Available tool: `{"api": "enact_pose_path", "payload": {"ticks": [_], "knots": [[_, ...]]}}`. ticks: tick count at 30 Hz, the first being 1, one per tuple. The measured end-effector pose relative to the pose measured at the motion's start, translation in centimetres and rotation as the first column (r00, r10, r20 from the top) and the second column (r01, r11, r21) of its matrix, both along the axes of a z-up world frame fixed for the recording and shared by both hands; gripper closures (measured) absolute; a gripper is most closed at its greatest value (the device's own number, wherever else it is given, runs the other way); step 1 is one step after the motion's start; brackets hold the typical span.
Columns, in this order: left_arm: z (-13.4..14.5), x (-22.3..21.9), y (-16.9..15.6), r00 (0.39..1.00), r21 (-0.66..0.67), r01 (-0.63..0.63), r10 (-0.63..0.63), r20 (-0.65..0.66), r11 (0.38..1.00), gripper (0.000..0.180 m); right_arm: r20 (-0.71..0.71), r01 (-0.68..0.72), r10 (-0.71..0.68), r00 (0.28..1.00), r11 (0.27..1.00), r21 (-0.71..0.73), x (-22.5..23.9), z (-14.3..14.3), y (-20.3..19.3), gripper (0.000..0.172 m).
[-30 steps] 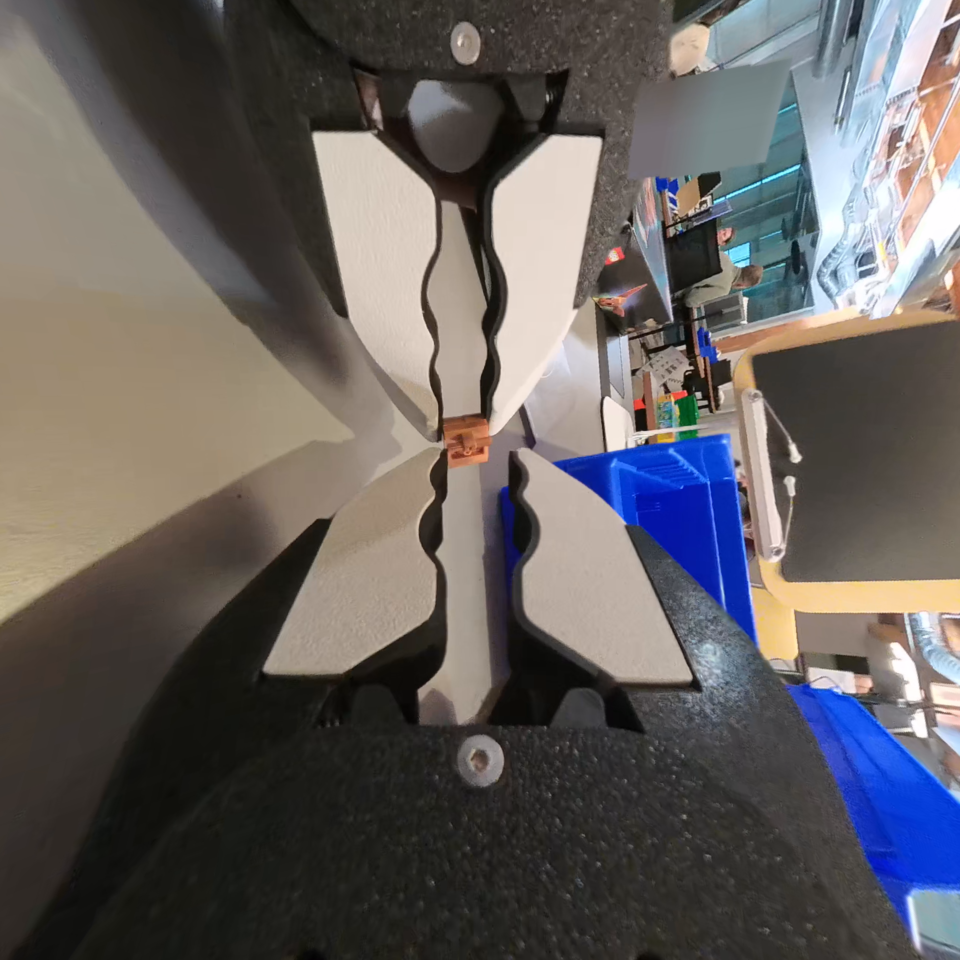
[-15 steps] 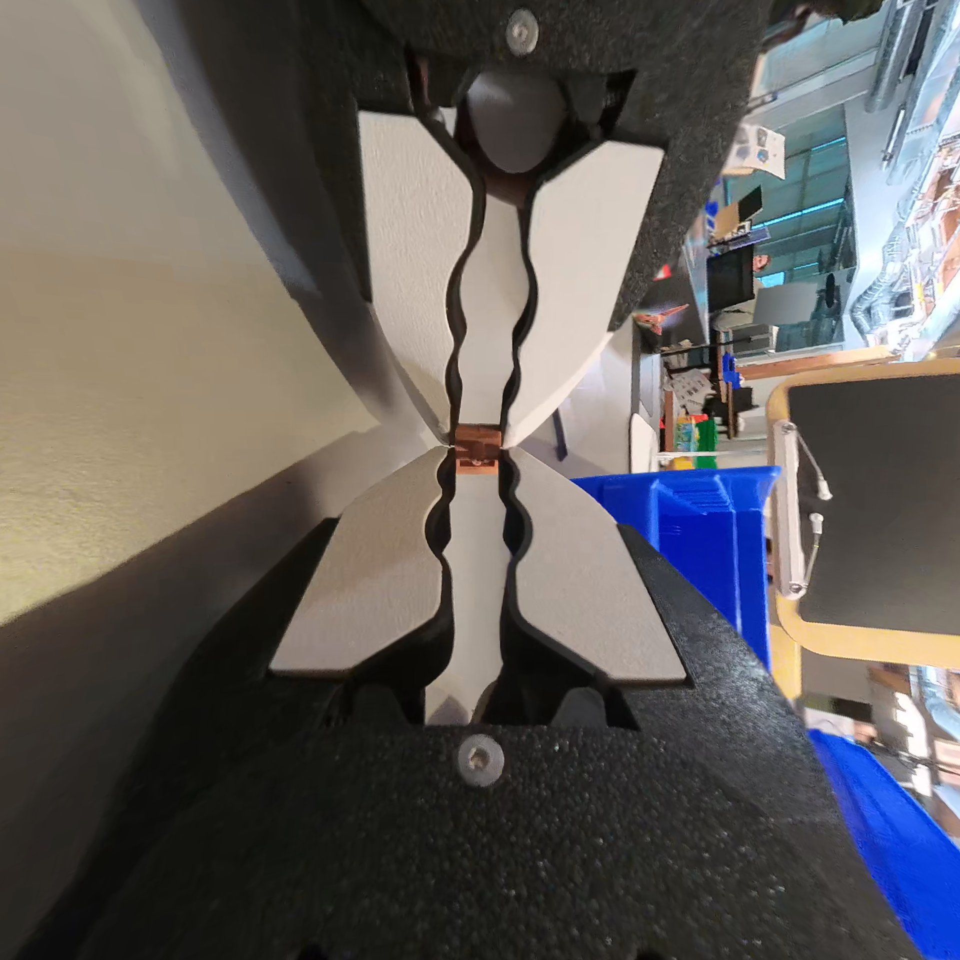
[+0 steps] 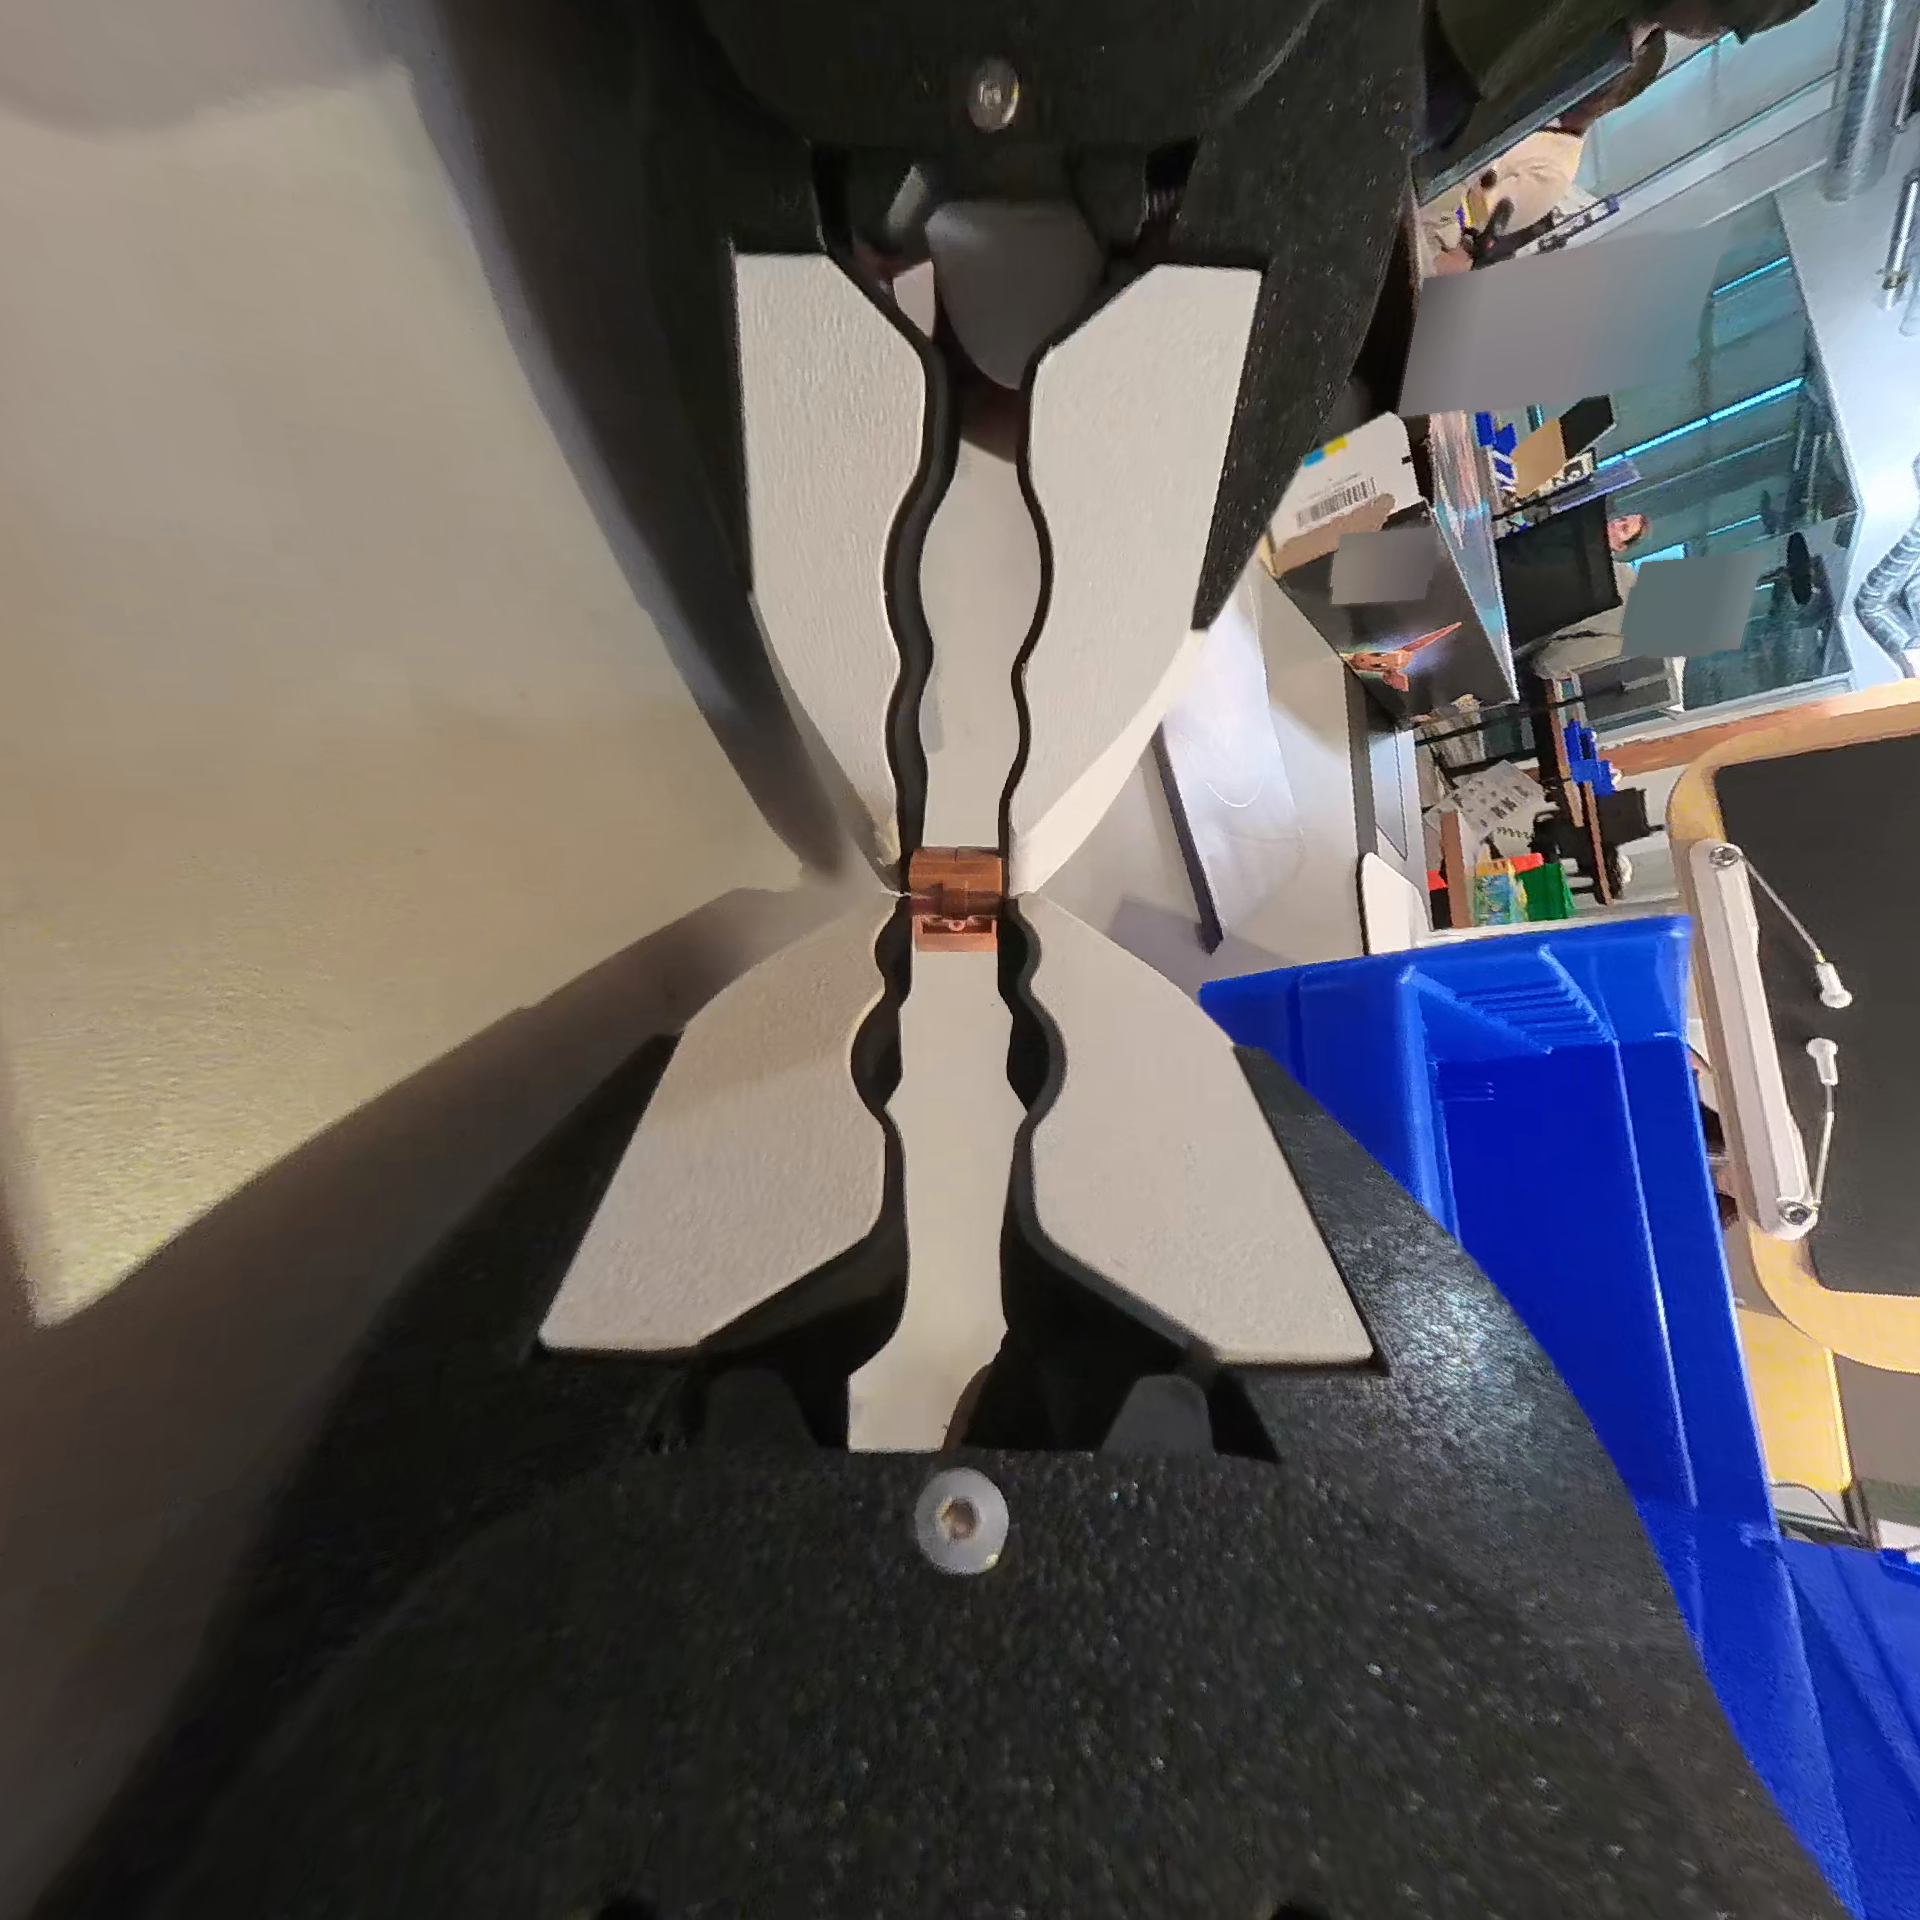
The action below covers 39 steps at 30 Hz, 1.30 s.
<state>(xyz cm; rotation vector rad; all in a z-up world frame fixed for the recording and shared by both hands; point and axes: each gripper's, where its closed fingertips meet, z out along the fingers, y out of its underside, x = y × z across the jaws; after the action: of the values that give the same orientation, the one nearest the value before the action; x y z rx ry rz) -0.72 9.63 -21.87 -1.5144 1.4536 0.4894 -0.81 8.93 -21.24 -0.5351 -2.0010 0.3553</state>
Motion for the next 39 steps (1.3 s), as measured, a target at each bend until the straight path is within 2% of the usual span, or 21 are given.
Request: {"api": "enact_pose_path", "payload": {"ticks": [16,23,29,31,35,39], "knots": [[-1.0,0.4,-0.5,0.997,-0.029,0.071,-0.071,-0.007,0.997,0.163,0.017,-0.038,0.040,0.999,0.994,-0.099,0.5,-0.9,-0.5,0.156],[-1.0,0.5,-0.5,0.997,-0.026,0.077,-0.077,0.006,0.997,0.163,0.009,-0.046,0.047,0.999,0.994,-0.097,0.7,-0.9,-0.6,0.156],[-1.0,0.5,-0.5,0.997,-0.025,0.071,-0.071,0.013,0.997,0.164,0.015,-0.044,0.046,0.999,0.994,-0.096,0.9,-0.9,-0.4,0.156],[-1.2,-0.8,-0.3,0.999,-0.026,0.025,-0.025,-0.020,0.999,0.164,0.019,-0.017,0.019,1.000,0.996,-0.093,1.3,-0.9,0.6,0.156],[-1.2,-1.2,-0.2,1.000,-0.032,0.012,-0.012,0.017,0.999,0.164,0.010,0.014,-0.013,1.000,0.991,-0.135,2.3,-0.7,2.2,0.156],[-1.0,-1.1,0.0,0.999,-0.020,0.000,0.001,0.042,1.000,0.164,-0.002,0.007,-0.008,1.000,0.991,-0.130,2.2,-0.5,2.0,0.156]]}}
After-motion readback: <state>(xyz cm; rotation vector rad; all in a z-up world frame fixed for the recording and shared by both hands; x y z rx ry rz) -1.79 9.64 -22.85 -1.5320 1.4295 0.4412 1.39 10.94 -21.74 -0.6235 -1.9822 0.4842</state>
